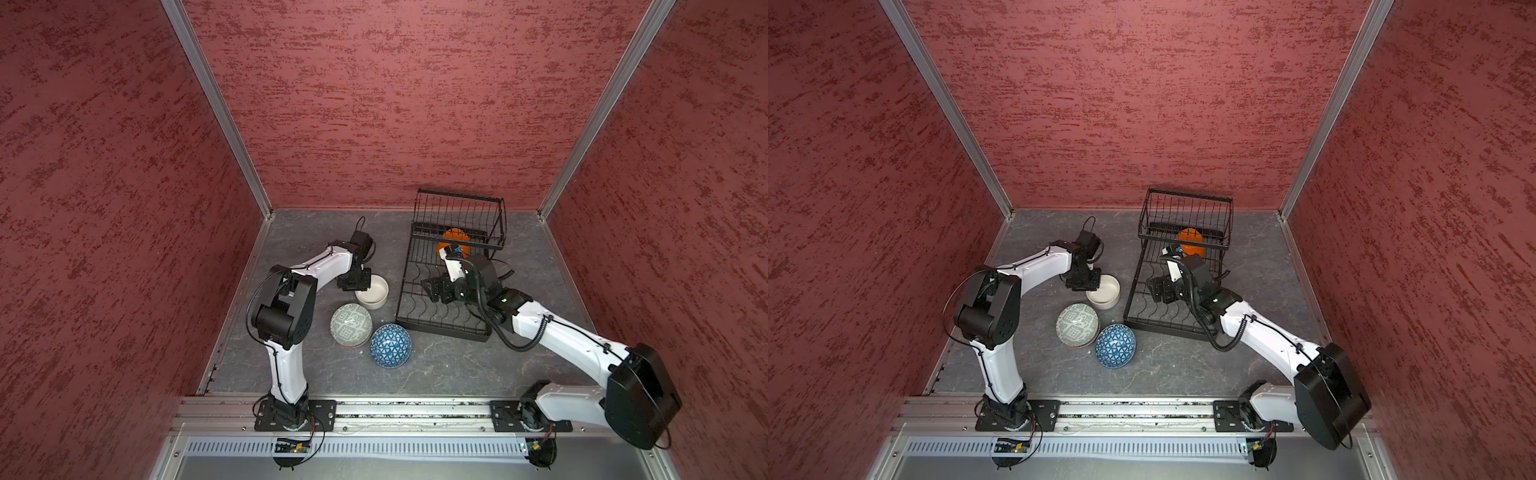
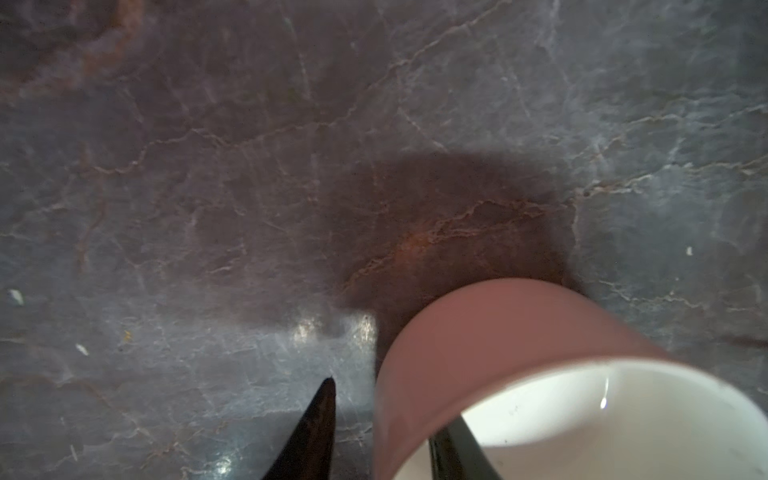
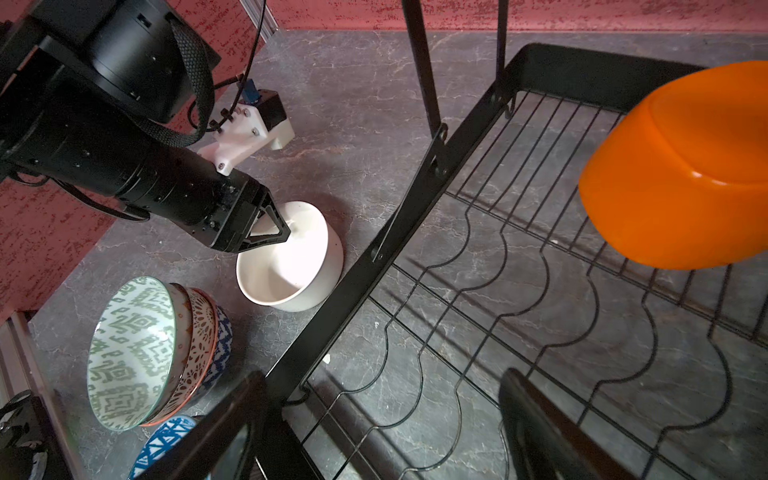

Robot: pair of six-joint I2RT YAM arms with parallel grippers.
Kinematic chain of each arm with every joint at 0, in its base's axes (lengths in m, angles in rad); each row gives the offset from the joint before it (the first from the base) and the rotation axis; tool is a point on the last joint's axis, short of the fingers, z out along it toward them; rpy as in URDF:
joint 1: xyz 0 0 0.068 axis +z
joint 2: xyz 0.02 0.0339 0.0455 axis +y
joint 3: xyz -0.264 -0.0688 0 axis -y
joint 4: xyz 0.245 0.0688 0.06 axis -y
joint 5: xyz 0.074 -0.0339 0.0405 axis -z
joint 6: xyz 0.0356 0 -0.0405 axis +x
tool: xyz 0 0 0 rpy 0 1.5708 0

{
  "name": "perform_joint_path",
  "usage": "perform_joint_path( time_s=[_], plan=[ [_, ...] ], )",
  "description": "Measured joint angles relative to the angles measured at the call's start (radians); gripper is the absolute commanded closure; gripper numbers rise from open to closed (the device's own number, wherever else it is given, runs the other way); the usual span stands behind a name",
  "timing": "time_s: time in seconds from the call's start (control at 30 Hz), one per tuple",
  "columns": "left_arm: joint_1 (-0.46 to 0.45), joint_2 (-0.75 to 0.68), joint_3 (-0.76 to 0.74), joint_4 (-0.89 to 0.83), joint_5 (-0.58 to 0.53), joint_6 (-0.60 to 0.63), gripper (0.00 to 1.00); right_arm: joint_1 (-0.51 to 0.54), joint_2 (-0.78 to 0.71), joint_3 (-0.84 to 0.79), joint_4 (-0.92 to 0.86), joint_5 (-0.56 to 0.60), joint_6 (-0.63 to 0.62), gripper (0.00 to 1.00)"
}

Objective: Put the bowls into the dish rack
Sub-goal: 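Lower the left gripper onto the white bowl's rim and close it, then lift the white bowl with the left gripper and carry it toward the right gripper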

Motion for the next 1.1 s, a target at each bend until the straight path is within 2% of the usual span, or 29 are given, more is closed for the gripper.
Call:
perform_joint_path(
  time_s=[0.43, 0.53, 0.63, 1.1],
  plan=[
    [-0.001, 0.0, -0.001, 0.008, -0.02, -0.003, 0.86, 0.0, 0.003, 0.0, 0.001, 0.011, 0.0, 0.12],
    [-0.001, -0.001, -0.001, 0.009, -0.019, -0.006, 0.95, 0.0, 0.008, 0.0, 0.001, 0.011, 0.0, 0.12],
    [-0.001, -0.009, 0.0, 0.024, -0.02, -0.011, 1.0, 0.001, 0.014, 0.0, 0.0, 0.011, 0.0, 0.11],
    [0.007, -0.075, 0.0, 0.024, -0.029, -0.018, 1.0, 0.006, 0.016, 0.0, -0.005, 0.01, 0.001, 0.11]
  ],
)
